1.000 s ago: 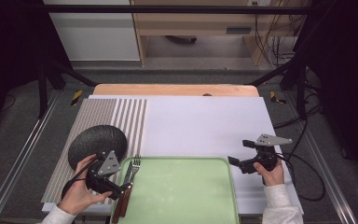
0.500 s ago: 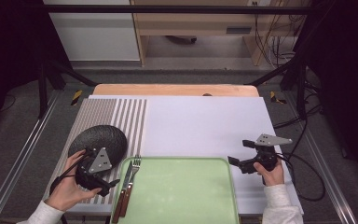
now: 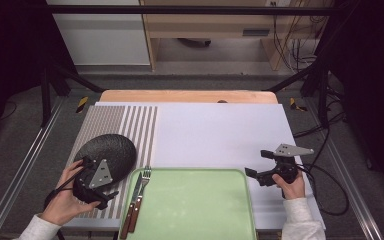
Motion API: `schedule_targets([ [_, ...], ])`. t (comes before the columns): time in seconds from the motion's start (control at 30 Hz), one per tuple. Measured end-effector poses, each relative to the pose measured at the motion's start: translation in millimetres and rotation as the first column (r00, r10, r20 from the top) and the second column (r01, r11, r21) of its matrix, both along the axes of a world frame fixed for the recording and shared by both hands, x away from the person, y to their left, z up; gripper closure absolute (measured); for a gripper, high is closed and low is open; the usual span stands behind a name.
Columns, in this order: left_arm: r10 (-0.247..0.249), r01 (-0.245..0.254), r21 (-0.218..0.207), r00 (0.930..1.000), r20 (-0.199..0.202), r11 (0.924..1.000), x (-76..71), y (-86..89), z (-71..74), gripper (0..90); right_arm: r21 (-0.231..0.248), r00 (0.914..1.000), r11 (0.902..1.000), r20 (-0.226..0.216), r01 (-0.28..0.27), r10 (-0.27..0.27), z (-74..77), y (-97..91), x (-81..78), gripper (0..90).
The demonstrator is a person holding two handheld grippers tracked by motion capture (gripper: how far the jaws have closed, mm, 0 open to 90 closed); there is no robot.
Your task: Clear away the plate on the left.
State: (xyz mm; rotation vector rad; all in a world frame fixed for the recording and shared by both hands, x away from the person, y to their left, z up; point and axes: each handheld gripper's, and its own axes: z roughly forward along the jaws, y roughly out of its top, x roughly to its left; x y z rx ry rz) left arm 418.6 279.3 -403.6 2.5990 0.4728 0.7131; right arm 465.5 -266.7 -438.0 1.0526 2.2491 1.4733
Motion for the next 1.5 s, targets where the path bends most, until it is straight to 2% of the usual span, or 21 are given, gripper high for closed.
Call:
schedule_targets([
  [0.27,-0.012,0.011,0.034,0.9998,0.016,0.9994,0.0,3.2,-4.5,2.9,0.000,1.0000,1.0000,-0.002,0.003,-0.003,-0.4,-0.7,0.1,0.5],
  [0.47,-0.021,0.019,0.091,0.9995,0.023,0.9957,-1.0,4.5,-9.1,3.3,0.007,1.0000,1.0000,0.000,0.003,-0.003,-0.5,-2.0,-0.4,0.5],
  [0.67,-0.024,0.016,0.137,0.9982,0.056,0.9905,-3.2,7.0,-14.3,3.9,0.004,1.0000,1.0000,0.002,0.003,-0.003,-0.6,-2.0,-0.1,0.5],
  [0.8,-0.026,0.015,0.162,0.9971,0.071,0.9867,-5.9,10.2,-18.6,5.2,0.008,1.0000,1.0000,0.001,0.004,-0.004,-0.4,-2.2,-0.2,0.5],
  [0.93,-0.042,0.019,0.204,0.9931,0.110,0.9788,-8.8,12.5,-21.9,8.0,0.003,1.0000,1.0000,0.001,0.004,-0.004,-0.6,-2.0,0.0,0.5],
  [1.03,-0.034,0.008,0.215,0.9928,0.115,0.9767,-9.3,13.4,-25.6,8.9,0.003,1.0000,1.0000,0.001,0.005,-0.005,-0.7,-1.9,0.0,0.5],
  [1.27,-0.052,0.012,0.265,0.9887,0.141,0.9642,-9.6,14.4,-33.0,12.9,0.000,1.0000,1.0000,-0.004,0.002,-0.002,-1.6,-0.7,0.4,0.5],
  [1.37,-0.059,0.016,0.271,0.9868,0.151,0.9625,-9.5,15.9,-34.7,14.6,0.001,1.0000,1.0000,-0.002,0.002,-0.002,-1.2,-1.2,0.2,0.5],
  [1.4,-0.057,0.015,0.264,0.9866,0.153,0.9644,-9.6,16.2,-36.0,15.2,0.006,1.0000,1.0000,-0.001,0.004,-0.004,-0.8,-1.4,-0.1,0.5],
  [1.5,-0.067,0.020,0.285,0.9855,0.156,0.9585,-9.9,16.6,-38.3,17.6,0.007,1.0000,1.0000,-0.001,0.004,-0.004,-0.7,-1.5,-0.4,0.5],
])
